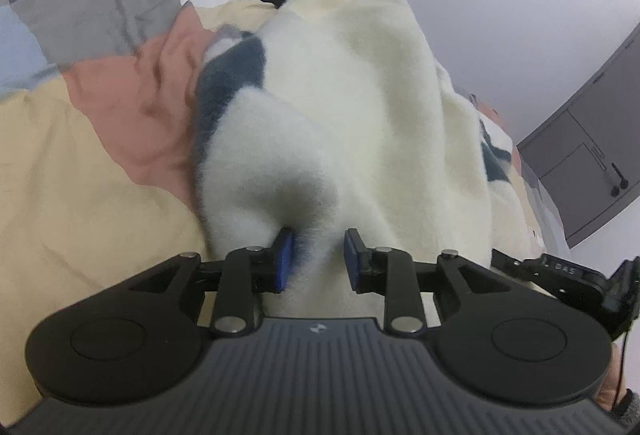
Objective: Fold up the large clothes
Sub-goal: 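Pull the pinched sweater fabric with both grippers to untangle it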
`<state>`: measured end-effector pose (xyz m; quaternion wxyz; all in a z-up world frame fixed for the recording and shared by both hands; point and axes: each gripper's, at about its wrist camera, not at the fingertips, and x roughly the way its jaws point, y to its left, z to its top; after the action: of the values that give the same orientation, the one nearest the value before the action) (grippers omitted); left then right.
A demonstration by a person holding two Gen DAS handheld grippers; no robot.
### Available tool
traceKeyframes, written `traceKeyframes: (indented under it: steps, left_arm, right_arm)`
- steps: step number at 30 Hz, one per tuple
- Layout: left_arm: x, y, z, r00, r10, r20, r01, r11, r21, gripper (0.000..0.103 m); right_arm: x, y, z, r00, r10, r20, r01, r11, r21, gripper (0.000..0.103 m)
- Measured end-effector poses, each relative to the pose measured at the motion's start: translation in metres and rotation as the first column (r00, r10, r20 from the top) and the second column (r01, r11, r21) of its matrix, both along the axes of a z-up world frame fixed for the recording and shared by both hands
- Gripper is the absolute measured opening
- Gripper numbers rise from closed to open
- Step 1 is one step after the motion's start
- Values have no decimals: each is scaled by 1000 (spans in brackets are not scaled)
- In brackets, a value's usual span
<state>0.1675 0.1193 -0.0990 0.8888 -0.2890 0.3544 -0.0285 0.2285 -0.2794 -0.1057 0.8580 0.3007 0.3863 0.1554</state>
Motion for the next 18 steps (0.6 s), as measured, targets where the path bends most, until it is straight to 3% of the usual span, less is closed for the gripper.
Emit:
traceKeyframes:
  steps: [6,9,11,14,18]
  left_arm:
    - [-2,2,3,1000,3,12,-2,1000,-29,38]
    - [-6,4,5,999,-15,48,20,996,-91,53]
    - [-6,3,6,998,-21,65,28,994,-106,54]
    - [-4,1,3,998,-26,56,32,994,-103,54]
    - [-5,0,1,999,-21,33,24,995,-100,55]
  right_arm:
    - [-23,-3,35,991,-14,135,20,999,-43,17]
    - [-37,-6,55,977,-34,211,52,996,-78,16]
    - [-37,-9,60,970,-58,234,82,992,-96,15]
    - [-32,-15,55,973,-95,210,135,974,-183,15]
    - [-9,-23,22,985,-167,51,174,963,-206,16]
